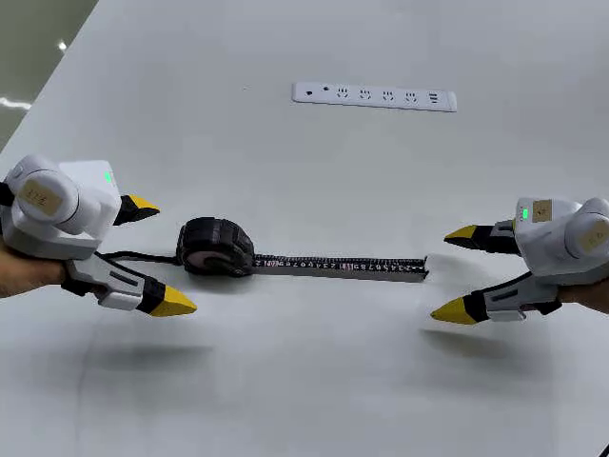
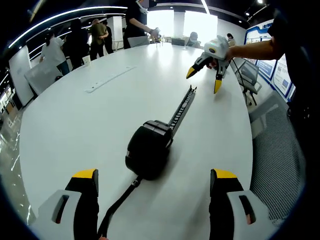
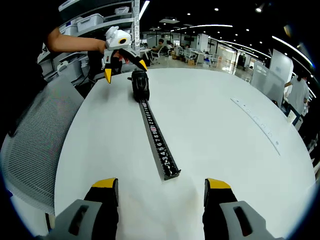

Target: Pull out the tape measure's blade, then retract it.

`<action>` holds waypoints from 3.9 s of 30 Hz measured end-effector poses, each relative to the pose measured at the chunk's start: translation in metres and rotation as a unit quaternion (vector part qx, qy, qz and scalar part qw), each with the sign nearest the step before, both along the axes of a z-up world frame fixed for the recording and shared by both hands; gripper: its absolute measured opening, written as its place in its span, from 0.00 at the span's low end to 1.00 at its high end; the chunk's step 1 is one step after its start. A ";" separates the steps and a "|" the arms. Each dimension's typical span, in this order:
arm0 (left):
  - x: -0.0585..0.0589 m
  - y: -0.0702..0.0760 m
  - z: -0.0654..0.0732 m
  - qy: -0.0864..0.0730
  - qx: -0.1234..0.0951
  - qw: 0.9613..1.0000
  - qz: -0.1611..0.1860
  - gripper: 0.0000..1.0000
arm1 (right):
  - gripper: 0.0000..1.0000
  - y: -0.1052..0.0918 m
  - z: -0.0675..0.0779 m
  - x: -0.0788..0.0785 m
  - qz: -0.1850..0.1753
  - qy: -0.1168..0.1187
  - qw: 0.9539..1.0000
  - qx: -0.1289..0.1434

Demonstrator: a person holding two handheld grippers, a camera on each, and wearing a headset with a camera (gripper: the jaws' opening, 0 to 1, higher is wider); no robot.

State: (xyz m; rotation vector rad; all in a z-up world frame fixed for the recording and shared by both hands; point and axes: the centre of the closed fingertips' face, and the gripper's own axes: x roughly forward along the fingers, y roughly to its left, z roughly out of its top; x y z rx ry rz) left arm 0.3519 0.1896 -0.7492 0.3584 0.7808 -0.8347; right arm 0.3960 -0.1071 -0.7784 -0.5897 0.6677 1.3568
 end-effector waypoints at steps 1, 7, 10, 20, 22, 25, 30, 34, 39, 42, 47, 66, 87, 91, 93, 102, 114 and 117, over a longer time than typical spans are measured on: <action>-0.001 0.000 0.001 -0.001 -0.004 1.000 0.007 0.91 | 0.72 0.000 0.000 -0.001 -0.003 0.001 1.000 0.001; -0.005 0.000 0.005 -0.013 -0.018 0.999 0.031 0.97 | 0.82 -0.002 0.002 -0.004 -0.023 0.000 1.000 0.010; -0.008 0.000 0.007 -0.016 -0.022 0.999 0.039 0.98 | 0.86 -0.002 0.003 -0.007 -0.029 0.002 1.000 0.012; -0.019 0.000 0.006 -0.023 -0.033 0.997 0.069 0.99 | 0.97 0.001 0.005 -0.015 -0.055 0.002 0.998 0.022; -0.021 -0.001 0.007 -0.026 -0.037 0.996 0.077 0.99 | 0.99 0.001 0.006 -0.016 -0.062 -0.001 0.998 0.025; -0.025 -0.002 0.008 -0.030 -0.038 0.995 0.088 0.99 | 0.99 0.000 0.007 -0.018 -0.072 0.004 0.997 0.028; -0.031 -0.005 0.007 -0.035 -0.046 0.993 0.100 0.99 | 0.99 0.001 0.007 -0.023 -0.087 0.006 0.996 0.036; -0.033 -0.007 0.006 -0.041 -0.046 0.993 0.104 0.99 | 0.99 0.002 0.006 -0.027 -0.097 0.006 0.994 0.043; -0.031 -0.007 0.008 -0.055 -0.046 0.991 0.110 0.99 | 0.99 0.002 0.006 -0.027 -0.113 0.005 0.992 0.052; -0.031 -0.008 0.010 -0.060 -0.052 0.990 0.118 0.99 | 0.99 0.003 0.007 -0.028 -0.125 0.005 0.990 0.058; -0.033 -0.013 0.009 -0.062 -0.060 0.988 0.126 0.99 | 0.99 0.004 0.008 -0.029 -0.136 0.004 0.989 0.064; -0.048 -0.039 0.005 -0.073 -0.083 0.979 0.170 0.99 | 0.99 0.006 0.018 -0.041 -0.203 -0.001 0.975 0.090; -0.045 -0.045 0.017 -0.086 -0.095 0.965 0.228 0.99 | 0.99 0.017 0.025 -0.054 -0.264 -0.002 0.958 0.114; -0.044 -0.048 0.019 -0.088 -0.095 0.963 0.236 0.99 | 0.99 0.020 0.028 -0.054 -0.271 -0.001 0.956 0.115; -0.043 -0.049 0.020 -0.092 -0.096 0.961 0.243 0.99 | 0.99 0.021 0.029 -0.054 -0.274 -0.001 0.955 0.114; -0.037 -0.047 0.021 -0.094 -0.105 0.953 0.268 0.99 | 0.99 0.024 0.032 -0.055 -0.281 0.001 0.953 0.117; -0.037 -0.050 0.016 -0.085 -0.100 0.951 0.281 0.99 | 0.99 0.027 0.035 -0.057 -0.284 0.003 0.951 0.121; -0.038 -0.050 0.016 -0.086 -0.097 0.950 0.283 0.99 | 0.99 0.028 0.035 -0.057 -0.284 0.003 0.951 0.121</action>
